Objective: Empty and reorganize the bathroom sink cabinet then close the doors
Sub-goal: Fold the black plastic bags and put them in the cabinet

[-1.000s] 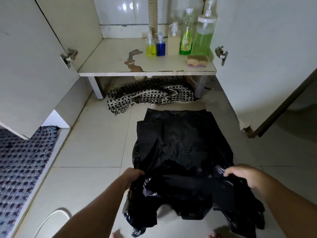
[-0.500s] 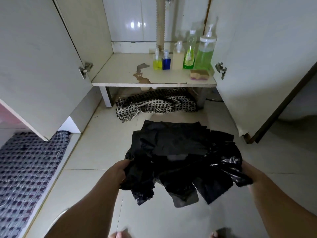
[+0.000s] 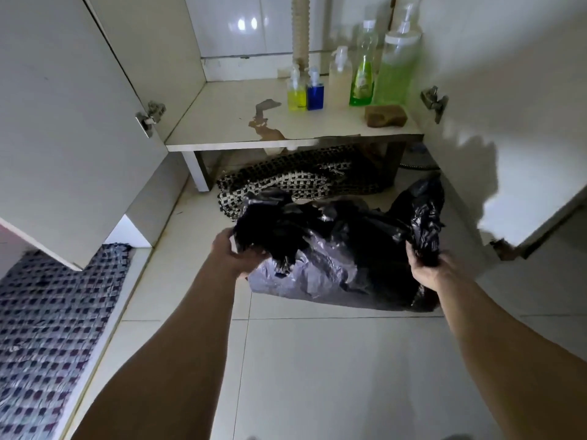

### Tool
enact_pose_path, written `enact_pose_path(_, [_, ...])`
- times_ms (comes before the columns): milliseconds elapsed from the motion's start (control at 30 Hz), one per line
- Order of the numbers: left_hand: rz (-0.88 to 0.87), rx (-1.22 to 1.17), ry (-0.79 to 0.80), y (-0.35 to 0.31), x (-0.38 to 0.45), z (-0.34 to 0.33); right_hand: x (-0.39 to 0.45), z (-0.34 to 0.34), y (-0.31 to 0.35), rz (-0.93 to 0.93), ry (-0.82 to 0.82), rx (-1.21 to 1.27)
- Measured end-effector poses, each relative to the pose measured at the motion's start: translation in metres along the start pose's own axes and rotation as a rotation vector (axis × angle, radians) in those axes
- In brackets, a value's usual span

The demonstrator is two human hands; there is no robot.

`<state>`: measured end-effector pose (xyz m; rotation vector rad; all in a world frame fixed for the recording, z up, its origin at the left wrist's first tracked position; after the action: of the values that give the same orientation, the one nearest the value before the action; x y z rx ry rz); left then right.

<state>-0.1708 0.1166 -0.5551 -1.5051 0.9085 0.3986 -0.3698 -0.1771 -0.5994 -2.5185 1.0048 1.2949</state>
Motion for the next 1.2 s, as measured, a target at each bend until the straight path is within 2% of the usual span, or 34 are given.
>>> enact_pose_path(33, [0.001,-0.044,0.1,-0.009,0.007,-0.006,0.006,-0.003,-0.001,-0.014,0.034,0.015])
enact_pose_path(100, [-0.103,0.097,0.113,-0.03,0.013,-0.023,0.016,-0.017,-0.001,-0.002,0.063,-0.049])
enact_pose_path(133, [-0.226,0.151,0.044,-0.035,0.022,-0.026,0.019,-0.024,-0.002,0.024,0.078,-0.146])
enact_pose_path(200, [-0.463,0.511,-0.184,-0.03,0.042,-0.018,0.032,-0.032,-0.003,0.082,0.113,-0.416])
enact_pose_path(233, [-0.534,0.71,-0.24,-0.024,0.046,-0.014,0.034,-0.034,-0.004,0.128,0.135,-0.57])
enact_pose_path(300, [-0.464,0.917,-0.254,-0.003,0.06,-0.004,0.044,-0.027,-0.004,0.333,0.114,-0.944])
enact_pose_path(367, [-0.329,0.923,-0.168,0.022,0.078,0.006,0.053,-0.006,0.001,0.596,0.0,-1.3])
enact_pose_path(400, [-0.266,0.912,-0.12,0.033,0.085,0.009,0.055,0.006,0.003,0.664,-0.07,-1.414])
enact_pose_path(467, [-0.195,0.865,-0.064,0.046,0.095,0.011,0.057,0.03,0.003,0.661,-0.183,-1.544])
enact_pose_path(567, [-0.161,0.725,-0.124,0.056,0.113,0.009,0.064,0.056,-0.001,0.532,-0.243,-1.532])
enact_pose_path(800, [-0.12,0.698,-0.11,0.065,0.112,0.013,0.064,0.057,0.008,0.392,-0.197,-1.438])
enact_pose_path(867, [-0.008,0.736,-0.097,0.066,0.103,0.025,0.058,0.061,0.012,0.21,-0.187,-1.424])
enact_pose_path(933, [0.179,0.763,-0.047,0.073,0.091,0.042,0.047,0.067,0.012,0.062,-0.187,-1.423])
enact_pose_path(1000, [0.308,0.804,-0.019,0.082,0.074,0.054,0.027,0.072,0.008,0.016,-0.209,-1.443])
enact_pose_path(1033, [0.305,0.898,-0.045,0.083,0.065,0.055,0.018,0.074,0.007,0.019,-0.226,-1.438])
enact_pose_path(1100, [0.154,1.276,-0.232,0.085,0.054,0.055,0.004,0.08,0.005,0.029,-0.231,-1.435])
enact_pose_path(1167, [-0.142,1.483,-0.448,0.086,0.034,0.039,-0.007,0.085,0.005,0.038,-0.22,-1.429])
enact_pose_path(1200, [-0.331,1.53,-0.492,0.088,0.027,0.026,-0.013,0.084,0.004,0.048,-0.217,-1.432])
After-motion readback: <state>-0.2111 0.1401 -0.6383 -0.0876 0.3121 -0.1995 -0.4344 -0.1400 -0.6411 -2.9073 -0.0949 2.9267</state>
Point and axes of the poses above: each hand's wrist, its own x-axis towards the middle knuckle, its own z-axis out of the back of the hand, y = z × x, the point moved 1 cm from there along x, towards the middle knuckle, and after that the axes turned 12 degrees about x, right-handed, at the moved point
